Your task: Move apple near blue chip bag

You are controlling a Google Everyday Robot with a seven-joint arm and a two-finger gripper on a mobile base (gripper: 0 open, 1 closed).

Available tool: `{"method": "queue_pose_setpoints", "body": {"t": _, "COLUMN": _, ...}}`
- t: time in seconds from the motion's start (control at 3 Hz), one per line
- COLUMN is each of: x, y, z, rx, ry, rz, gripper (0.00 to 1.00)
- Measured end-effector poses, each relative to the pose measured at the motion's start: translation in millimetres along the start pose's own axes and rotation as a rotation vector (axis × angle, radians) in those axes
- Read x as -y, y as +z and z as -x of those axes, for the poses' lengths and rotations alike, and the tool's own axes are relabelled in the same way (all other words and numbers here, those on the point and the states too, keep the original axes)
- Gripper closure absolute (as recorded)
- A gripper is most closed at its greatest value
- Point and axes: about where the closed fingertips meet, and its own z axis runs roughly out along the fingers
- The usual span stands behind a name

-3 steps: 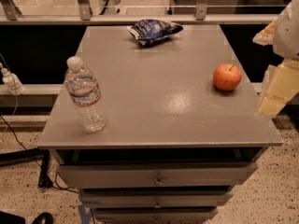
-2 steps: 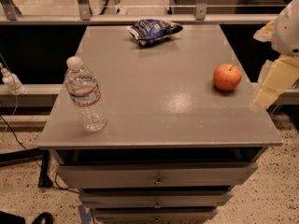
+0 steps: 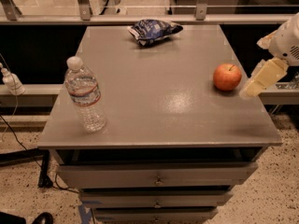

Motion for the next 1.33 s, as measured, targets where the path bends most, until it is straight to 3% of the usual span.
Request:
{"method": "queue_pose_setpoints", "body": {"t": 0.67, "x": 31, "y": 43, "z": -20, "rx": 0.127, "ry": 0.15, "rz": -0.002, "gripper": 0.0}}
{"method": "queue_pose_setpoints", "body": {"t": 1.33, "x": 31, "y": 79, "z": -13, "rx": 0.26, "ry": 0.266, "rz": 0.019, "gripper": 0.0}}
